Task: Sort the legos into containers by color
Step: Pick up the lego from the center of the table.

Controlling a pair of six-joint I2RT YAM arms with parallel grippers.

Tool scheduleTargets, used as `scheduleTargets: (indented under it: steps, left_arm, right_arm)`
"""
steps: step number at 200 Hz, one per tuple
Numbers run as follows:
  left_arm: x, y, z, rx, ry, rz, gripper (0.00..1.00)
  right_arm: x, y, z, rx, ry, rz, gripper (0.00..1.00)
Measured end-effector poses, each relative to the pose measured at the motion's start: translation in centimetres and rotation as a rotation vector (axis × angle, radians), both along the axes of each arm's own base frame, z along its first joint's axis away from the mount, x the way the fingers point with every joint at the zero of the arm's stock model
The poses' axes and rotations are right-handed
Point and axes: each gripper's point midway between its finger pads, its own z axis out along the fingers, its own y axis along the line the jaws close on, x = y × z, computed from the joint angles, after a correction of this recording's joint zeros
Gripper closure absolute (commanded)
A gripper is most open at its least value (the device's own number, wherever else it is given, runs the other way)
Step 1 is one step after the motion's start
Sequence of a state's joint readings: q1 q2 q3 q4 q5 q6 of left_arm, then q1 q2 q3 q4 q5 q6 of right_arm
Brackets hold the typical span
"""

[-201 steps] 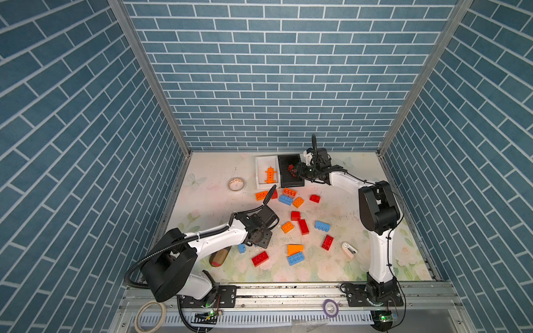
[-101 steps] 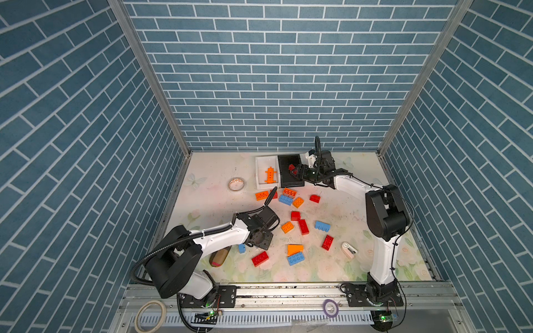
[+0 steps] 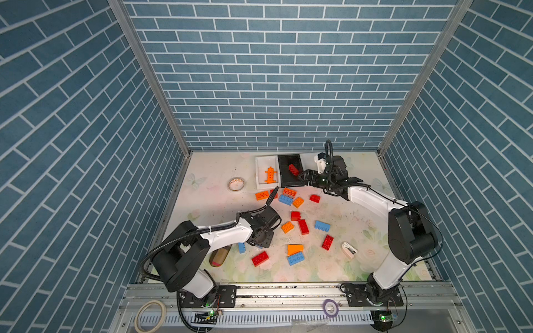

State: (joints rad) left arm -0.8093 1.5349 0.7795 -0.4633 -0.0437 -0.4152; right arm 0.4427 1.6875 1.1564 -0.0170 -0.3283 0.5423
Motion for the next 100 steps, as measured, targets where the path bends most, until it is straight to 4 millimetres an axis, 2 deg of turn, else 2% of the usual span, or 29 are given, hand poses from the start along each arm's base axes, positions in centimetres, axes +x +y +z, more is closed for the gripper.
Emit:
scheduleTargets:
  steps: [51,72,100]
  left_arm:
    - [1.0,-0.8,0.6,-0.052,-0.016,0.012,0.70]
    - [2.1,-1.8,1.8,-0.110,-0.045,0.017,0.70]
    - [4.2,-4.1,4.4,-0.212,-0.111,0.012,0.70]
  right_arm:
    - [-3.8,-3.4,-1.8,-0.104,-0.012,-0.029,0.24]
    - [-5.5,-4.4,-2.5,-0.126,-0.012,-0.029,0.24]
    - [-7.7,-5.7,-4.1,-0.154,0.016,-0.036,0.24]
